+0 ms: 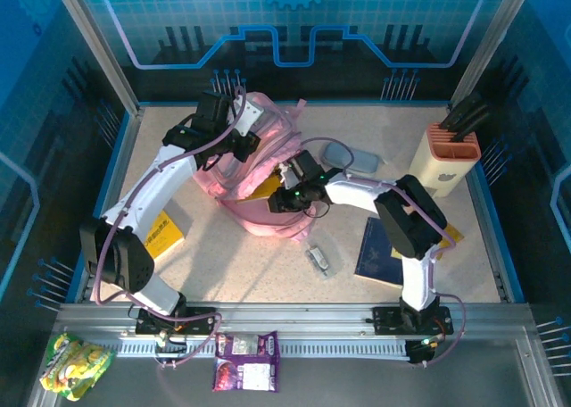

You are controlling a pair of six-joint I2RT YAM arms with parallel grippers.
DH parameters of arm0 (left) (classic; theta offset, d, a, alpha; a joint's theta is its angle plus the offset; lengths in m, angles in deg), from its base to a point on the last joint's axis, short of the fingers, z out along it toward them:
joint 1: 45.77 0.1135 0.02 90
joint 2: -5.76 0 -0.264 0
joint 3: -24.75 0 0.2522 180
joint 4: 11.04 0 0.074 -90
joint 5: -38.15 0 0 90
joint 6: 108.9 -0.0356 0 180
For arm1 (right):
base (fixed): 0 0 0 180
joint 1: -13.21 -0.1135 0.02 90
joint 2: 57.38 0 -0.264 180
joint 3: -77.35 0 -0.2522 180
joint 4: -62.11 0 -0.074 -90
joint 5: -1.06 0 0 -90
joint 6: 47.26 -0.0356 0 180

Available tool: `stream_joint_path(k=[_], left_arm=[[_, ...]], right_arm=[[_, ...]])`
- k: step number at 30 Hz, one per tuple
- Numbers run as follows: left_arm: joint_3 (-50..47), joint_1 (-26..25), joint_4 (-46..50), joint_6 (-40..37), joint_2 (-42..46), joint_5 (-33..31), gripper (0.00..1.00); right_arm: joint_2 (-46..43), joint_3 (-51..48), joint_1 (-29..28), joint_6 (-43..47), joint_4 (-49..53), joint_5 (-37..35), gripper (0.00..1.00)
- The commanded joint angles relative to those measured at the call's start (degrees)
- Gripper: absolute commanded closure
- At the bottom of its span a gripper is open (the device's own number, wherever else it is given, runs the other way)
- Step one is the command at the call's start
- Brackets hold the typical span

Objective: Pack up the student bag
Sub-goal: Place the book in the student bag.

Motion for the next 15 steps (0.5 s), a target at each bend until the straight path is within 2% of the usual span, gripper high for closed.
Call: stream_joint_path(k=[1, 4, 8, 15], left_arm=[[2.53, 0.38, -3.81, -1.48, 0.46, 2.85, 1.0], [2.45, 0.38, -3.16, -2.18, 0.46, 3.18, 1.0], [2.9, 0.56, -2.13, -3.0, 0.32, 3.61, 1.0], [3.95, 1.73, -0.49, -4.26, -0.36, 5.74, 1.0]], right_arm=[[2.89, 3.46, 0.22, -0.84, -3.77, -4.83, 0.78], [3.04, 3.84, 1.64, -1.09, -9.52, -8.8, 0.86], [3.81, 4.78, 4.6, -2.52, -15.09, -12.0, 0.88], [2.43, 4.77, 6.82, -1.59, -17.73, -10.08, 0.88]])
